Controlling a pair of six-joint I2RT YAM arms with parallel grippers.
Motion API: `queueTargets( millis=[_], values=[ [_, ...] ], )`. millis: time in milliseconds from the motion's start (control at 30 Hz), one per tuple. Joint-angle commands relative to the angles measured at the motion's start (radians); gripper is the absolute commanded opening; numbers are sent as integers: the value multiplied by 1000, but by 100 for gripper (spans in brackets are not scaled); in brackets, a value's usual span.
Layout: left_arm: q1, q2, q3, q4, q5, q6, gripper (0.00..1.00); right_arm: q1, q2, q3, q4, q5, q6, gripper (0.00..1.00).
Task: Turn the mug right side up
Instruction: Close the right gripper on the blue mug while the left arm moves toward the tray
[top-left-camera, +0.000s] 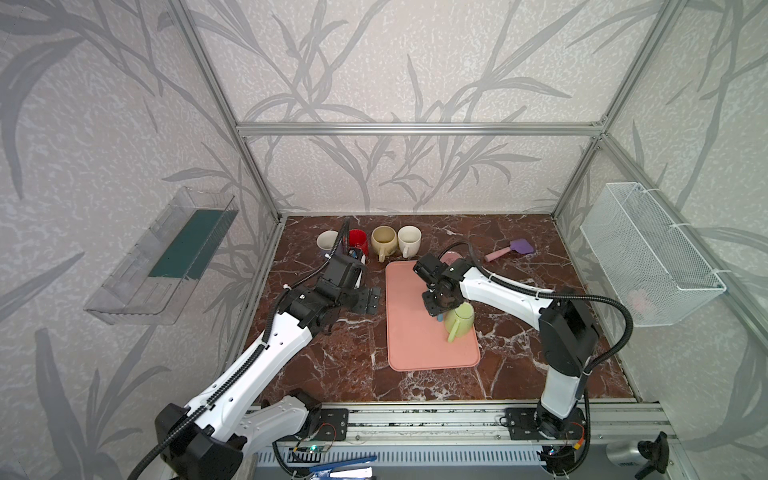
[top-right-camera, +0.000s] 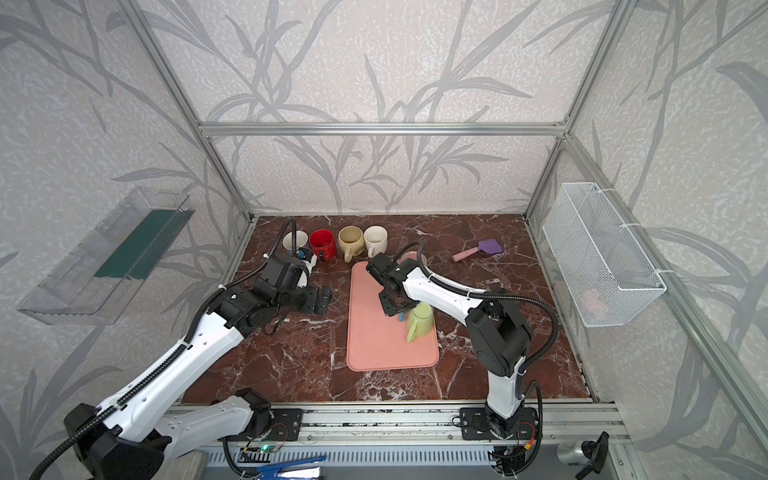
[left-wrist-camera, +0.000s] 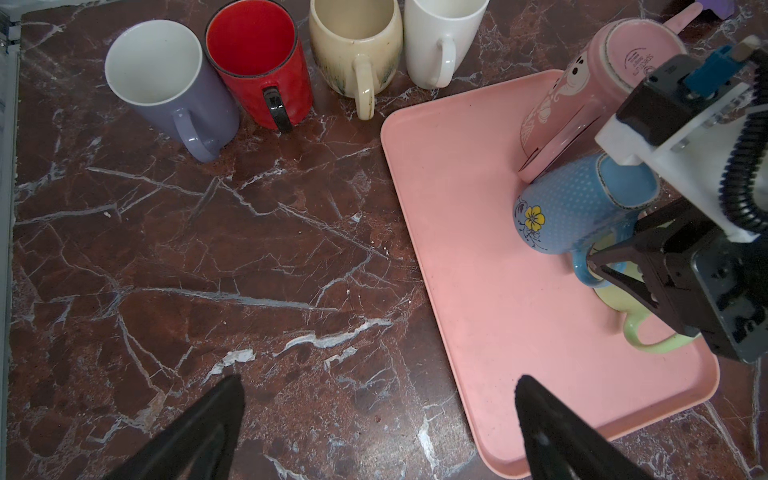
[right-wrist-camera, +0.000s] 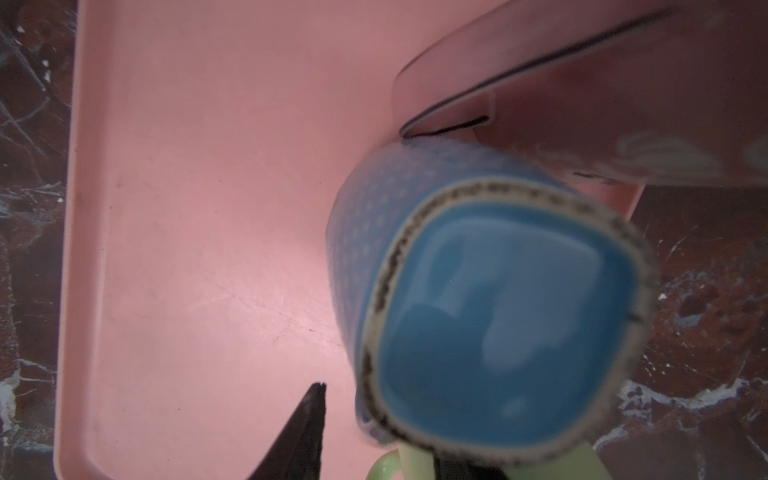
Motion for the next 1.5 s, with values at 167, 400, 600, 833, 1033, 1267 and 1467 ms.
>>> queueTargets(
  millis=[167,400,600,833,1033,1267,1467],
  values=[
    [-3,13,-7,2,-14,20,99,-6,40,21,-21,37,6,33],
    [-3,19,-10,0,-16,22,99,-6,59,35,-19,34,-4,27],
    [-3,20,-10,-1,-17,22,99,-5,68,34,-13,27,-5,18],
    [-3,24,-10,0,-23,24,99,-6,63,35,-3,9,-13,7],
    [-3,25,-10,0,-23,24,99,-6,51,32,8,-10,-22,4],
    [-3,24,-11,-2,-25,23,99,-6,62,37,9,-19,-24,19],
    [-3,25,-11,-1,-25,23,99,-7,68,44,13,-26,-24,26]
  ],
)
